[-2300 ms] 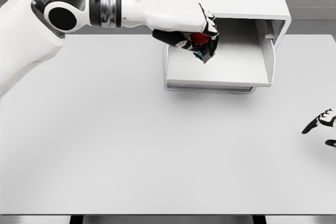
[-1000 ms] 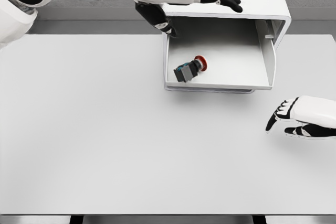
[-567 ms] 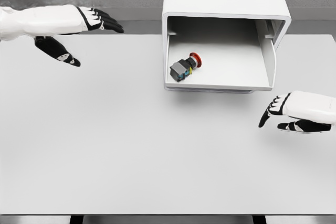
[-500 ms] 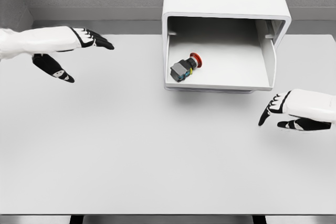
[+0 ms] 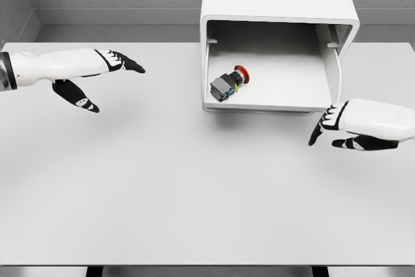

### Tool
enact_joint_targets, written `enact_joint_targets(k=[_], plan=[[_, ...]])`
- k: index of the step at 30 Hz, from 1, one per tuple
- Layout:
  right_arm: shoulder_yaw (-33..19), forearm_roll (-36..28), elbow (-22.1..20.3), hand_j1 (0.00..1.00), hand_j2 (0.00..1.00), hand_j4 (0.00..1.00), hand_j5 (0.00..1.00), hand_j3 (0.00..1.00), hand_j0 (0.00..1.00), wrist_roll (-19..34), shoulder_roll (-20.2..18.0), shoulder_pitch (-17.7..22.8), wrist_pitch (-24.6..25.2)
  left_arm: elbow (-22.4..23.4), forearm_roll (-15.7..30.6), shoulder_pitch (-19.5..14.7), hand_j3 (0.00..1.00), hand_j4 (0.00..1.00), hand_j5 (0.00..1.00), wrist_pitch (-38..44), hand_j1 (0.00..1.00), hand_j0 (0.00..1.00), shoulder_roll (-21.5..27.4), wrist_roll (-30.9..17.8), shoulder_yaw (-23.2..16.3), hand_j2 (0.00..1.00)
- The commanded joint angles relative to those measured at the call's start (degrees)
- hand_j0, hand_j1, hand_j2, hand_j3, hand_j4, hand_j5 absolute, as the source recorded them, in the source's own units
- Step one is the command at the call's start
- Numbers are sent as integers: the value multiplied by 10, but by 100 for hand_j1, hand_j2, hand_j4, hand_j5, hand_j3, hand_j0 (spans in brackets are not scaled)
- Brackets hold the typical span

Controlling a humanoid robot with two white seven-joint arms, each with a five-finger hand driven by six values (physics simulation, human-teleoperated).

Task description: Slide open multi-storey tabletop storage cabinets and put open load switch and slide close multi-storey tabletop storage cabinets

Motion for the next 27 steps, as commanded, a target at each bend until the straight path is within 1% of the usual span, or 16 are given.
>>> enact_joint_targets(k=[1, 6, 8, 13, 17, 23, 25, 27], plan=[[6, -4, 0, 60, 60, 60, 60, 60, 60, 0, 3, -1, 2, 0, 4, 0, 100, 100, 100, 2, 100, 100, -1, 0, 1, 100], [19, -4, 0, 61, 61, 61, 61, 61, 61, 0, 11, -16, 2, 0, 4, 0, 100, 100, 100, 2, 100, 100, -2, 0, 1, 100], [42, -4, 1, 61, 61, 61, 61, 61, 61, 0, 16, -34, 2, 0, 3, 1, 100, 100, 100, 2, 100, 100, -2, 0, 1, 100], [42, -3, 1, 62, 62, 62, 62, 62, 62, 0, 21, -41, 2, 0, 3, 1, 100, 100, 100, 2, 100, 100, 0, 0, 0, 100], [54, -1, 2, 62, 62, 62, 62, 62, 62, 0, 26, -56, 2, 0, 3, 1, 100, 100, 100, 2, 100, 100, 0, 0, 0, 100], [60, 18, 15, 62, 62, 62, 62, 62, 62, 0, 40, -68, 2, 0, 3, 1, 100, 100, 100, 2, 100, 100, 1, 0, 0, 100], [71, 20, 24, 62, 62, 62, 62, 62, 62, 0, 45, -83, 2, 0, 3, 1, 100, 100, 100, 2, 100, 100, 1, 0, 0, 100], [72, 20, 28, 62, 62, 62, 62, 62, 62, 0, 52, -92, 2, 0, 3, 2, 100, 100, 100, 2, 100, 100, 0, 0, 0, 100]])
